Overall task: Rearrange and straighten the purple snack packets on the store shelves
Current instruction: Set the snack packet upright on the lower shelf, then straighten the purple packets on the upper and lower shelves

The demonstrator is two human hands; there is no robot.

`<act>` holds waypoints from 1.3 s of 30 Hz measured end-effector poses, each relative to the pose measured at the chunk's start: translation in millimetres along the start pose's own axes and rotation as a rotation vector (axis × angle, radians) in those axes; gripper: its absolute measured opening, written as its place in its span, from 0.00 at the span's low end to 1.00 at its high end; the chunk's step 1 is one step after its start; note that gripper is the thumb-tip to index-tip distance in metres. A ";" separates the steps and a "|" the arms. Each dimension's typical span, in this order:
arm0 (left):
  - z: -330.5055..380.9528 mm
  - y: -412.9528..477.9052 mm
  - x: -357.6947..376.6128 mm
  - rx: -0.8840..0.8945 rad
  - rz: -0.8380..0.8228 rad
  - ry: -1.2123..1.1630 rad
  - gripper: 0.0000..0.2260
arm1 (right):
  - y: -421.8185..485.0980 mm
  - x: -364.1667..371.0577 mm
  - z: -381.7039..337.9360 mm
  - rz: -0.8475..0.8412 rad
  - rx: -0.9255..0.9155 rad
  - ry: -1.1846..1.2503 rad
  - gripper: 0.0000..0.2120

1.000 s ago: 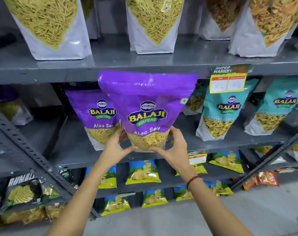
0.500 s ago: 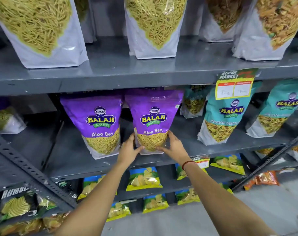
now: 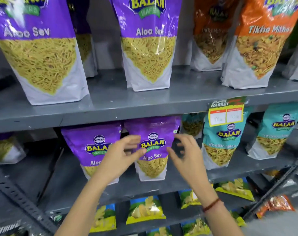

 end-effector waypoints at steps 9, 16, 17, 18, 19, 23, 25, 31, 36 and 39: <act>189.5 -9.5 -82.7 0.565 0.408 0.009 0.12 | 67.2 -131.4 -136.7 0.317 -0.340 0.177 0.14; 145.5 71.6 -110.1 0.126 0.368 0.255 0.45 | 175.9 -76.5 -74.3 -0.155 0.027 0.352 0.57; 132.1 80.3 -109.3 0.054 0.304 0.252 0.46 | 180.1 -64.5 -65.9 -0.233 0.074 0.381 0.58; 119.4 86.0 -108.0 -0.013 0.245 0.234 0.47 | 181.6 -54.3 -59.8 -0.303 0.114 0.387 0.58; 108.8 89.4 -106.6 -0.067 0.194 0.204 0.47 | 182.6 -46.3 -55.5 -0.356 0.135 0.385 0.55; 77.8 110.2 -108.7 -0.062 0.074 0.144 0.47 | 183.6 -39.7 -55.1 -0.399 0.122 0.338 0.47; 80.2 108.0 -106.3 -0.039 0.059 0.111 0.44 | 181.8 -40.8 -53.8 -0.395 0.125 0.318 0.46; 102.8 75.5 -95.9 -0.041 0.062 0.057 0.36 | 167.4 -50.2 -53.4 -0.399 0.049 0.219 0.43; 97.7 69.3 -102.2 -0.038 0.081 0.013 0.39 | 156.1 -55.7 -57.6 -0.428 0.016 0.233 0.37; 98.9 66.3 -100.7 -0.034 0.084 -0.003 0.38 | 153.4 -56.9 -58.7 -0.430 0.000 0.244 0.35</act>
Point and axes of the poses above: each hand's wrist, its own y-axis towards the middle knuckle, its own x-axis out of the palm, z = x × y, the point moved 10 cm from there along y, towards the middle knuckle, and after that the axes turned 12 degrees about -z, right-handed, at the moved point
